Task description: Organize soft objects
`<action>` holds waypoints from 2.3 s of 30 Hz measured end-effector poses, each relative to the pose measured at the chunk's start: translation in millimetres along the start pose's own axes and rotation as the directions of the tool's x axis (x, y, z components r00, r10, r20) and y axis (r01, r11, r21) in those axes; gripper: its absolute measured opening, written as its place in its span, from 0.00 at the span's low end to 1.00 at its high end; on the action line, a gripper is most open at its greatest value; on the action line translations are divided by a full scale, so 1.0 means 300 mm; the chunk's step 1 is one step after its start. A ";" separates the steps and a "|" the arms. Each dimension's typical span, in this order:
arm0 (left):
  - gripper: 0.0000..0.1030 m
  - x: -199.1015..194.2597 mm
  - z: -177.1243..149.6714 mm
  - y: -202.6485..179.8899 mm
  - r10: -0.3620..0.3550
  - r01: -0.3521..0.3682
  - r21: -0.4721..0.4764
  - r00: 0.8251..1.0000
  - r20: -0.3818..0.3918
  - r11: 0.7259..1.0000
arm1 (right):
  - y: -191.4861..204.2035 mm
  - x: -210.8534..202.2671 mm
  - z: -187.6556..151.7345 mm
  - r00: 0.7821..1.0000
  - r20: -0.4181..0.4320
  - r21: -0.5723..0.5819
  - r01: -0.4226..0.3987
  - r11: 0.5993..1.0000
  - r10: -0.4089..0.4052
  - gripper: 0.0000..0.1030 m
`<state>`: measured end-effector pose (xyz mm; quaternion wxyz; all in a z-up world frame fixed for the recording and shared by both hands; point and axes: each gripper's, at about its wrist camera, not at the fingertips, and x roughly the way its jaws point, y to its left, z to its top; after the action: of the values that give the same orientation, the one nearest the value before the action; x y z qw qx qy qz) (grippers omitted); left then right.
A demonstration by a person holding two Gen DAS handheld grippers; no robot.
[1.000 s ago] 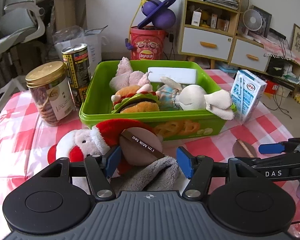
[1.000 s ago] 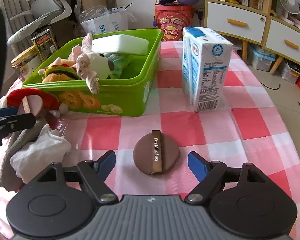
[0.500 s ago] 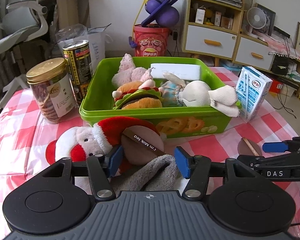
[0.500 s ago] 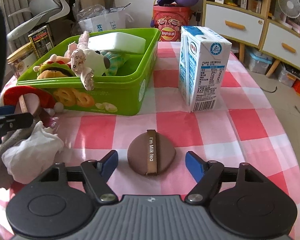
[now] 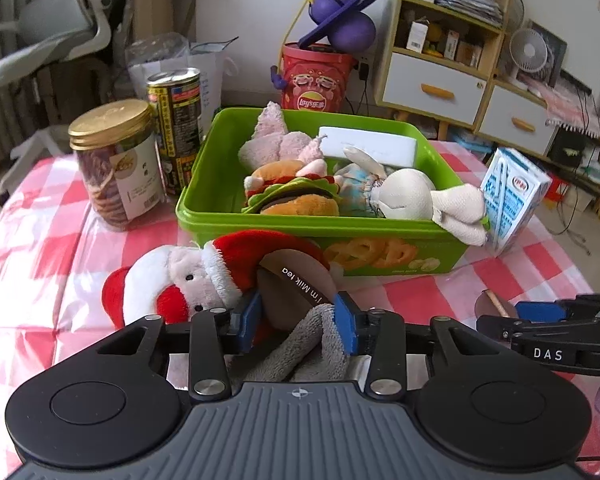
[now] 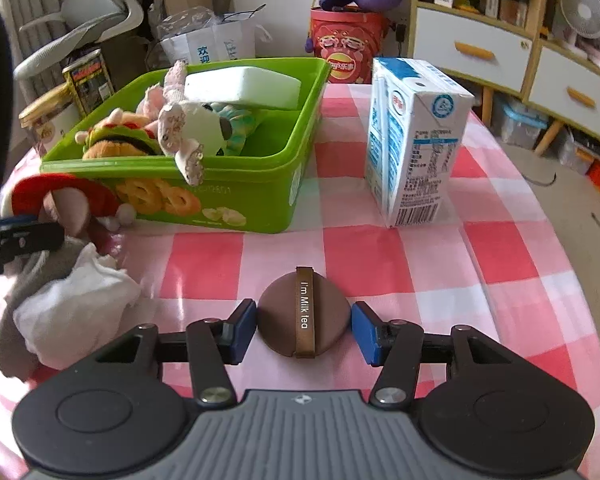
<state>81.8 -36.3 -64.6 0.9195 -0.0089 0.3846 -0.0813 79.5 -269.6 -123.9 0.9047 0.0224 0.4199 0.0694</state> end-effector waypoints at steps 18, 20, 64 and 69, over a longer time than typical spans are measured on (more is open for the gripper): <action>0.04 0.042 0.019 0.130 -0.111 0.093 -0.312 0.993 -0.042 0.946 | -0.023 -0.012 0.031 0.995 -0.001 0.119 -0.097 0.988 0.098 0.26; 0.01 0.038 0.016 0.142 -0.123 0.104 -0.326 0.992 -0.038 0.940 | -0.031 -0.017 0.034 0.993 0.002 0.136 -0.116 0.984 0.117 0.23; 0.09 0.050 0.006 0.192 -0.196 0.156 -0.474 0.980 -0.035 0.866 | -0.093 -0.081 0.075 0.954 0.069 0.371 -0.296 0.880 0.292 0.16; 0.00 0.034 0.015 0.204 -0.218 0.184 -0.474 0.976 -0.017 0.861 | -0.098 -0.093 0.075 0.953 0.081 0.381 -0.299 0.875 0.291 0.16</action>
<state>100.9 22.3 -73.5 0.8622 -0.2683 0.4219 -0.0816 81.9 -302.4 -91.1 0.8652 0.2658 0.4073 0.1217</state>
